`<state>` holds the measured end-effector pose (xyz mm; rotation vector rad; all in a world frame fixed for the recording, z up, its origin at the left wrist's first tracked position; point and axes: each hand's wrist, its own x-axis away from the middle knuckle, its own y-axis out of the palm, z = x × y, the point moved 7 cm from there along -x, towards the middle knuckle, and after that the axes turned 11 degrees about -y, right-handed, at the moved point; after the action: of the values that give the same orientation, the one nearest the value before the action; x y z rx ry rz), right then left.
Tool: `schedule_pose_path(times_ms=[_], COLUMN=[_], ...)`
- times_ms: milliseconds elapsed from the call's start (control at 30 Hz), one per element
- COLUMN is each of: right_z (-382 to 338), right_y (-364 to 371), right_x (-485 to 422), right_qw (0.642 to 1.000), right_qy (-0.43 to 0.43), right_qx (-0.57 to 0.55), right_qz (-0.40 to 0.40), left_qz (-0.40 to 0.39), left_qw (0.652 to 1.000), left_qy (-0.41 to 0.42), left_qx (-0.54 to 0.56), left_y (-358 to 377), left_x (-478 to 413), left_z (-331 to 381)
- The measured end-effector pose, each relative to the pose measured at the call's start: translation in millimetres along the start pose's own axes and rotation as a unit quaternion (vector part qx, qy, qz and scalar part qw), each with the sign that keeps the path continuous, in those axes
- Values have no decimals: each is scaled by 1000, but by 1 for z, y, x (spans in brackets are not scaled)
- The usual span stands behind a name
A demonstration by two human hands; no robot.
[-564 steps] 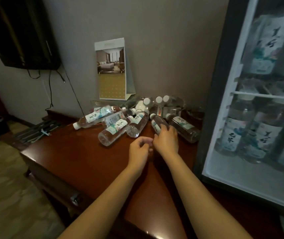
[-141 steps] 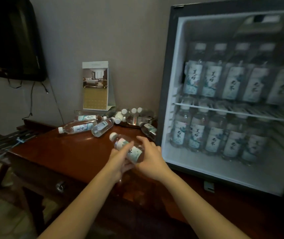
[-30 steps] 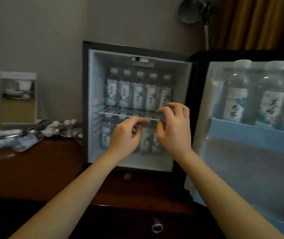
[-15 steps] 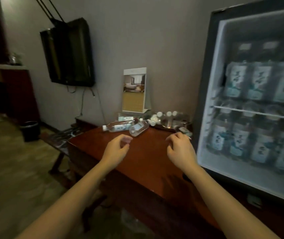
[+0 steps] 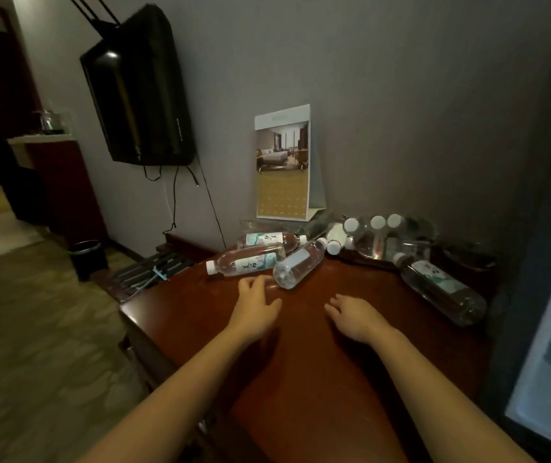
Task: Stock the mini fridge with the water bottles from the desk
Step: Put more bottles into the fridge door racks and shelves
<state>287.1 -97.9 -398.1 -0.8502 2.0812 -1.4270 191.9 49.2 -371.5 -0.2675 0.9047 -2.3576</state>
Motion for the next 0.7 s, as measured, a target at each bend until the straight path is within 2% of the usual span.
schedule_pose_path(times_ms=[167, 267, 333, 400, 467, 567, 700], right_z=[23, 20, 15, 8, 4, 2, 1], right_y=[-5, -16, -19, -21, -22, -22, -21], right_x=[-20, -30, -35, -37, -37, -38, -38], right_qw=[1000, 999, 998, 998, 997, 996, 996], right_qy=[19, 12, 6, 0, 0, 2, 7], right_qx=[0, 38, 58, 70, 78, 87, 90], right_qz=[12, 12, 3, -2, 3, 5, 3], left_qz=[78, 109, 146, 182, 181, 142, 113], left_qw=[991, 971, 955, 944, 940, 952, 959], left_qy=[55, 96, 125, 120, 92, 38, 12], left_qx=[-93, -192, -226, -248, -275, -270, -258], left_y=[40, 58, 60, 56, 52, 50, 44], left_x=[-44, -66, -77, -85, -97, -115, -123], left_z=[21, 33, 42, 50, 51, 40, 32])
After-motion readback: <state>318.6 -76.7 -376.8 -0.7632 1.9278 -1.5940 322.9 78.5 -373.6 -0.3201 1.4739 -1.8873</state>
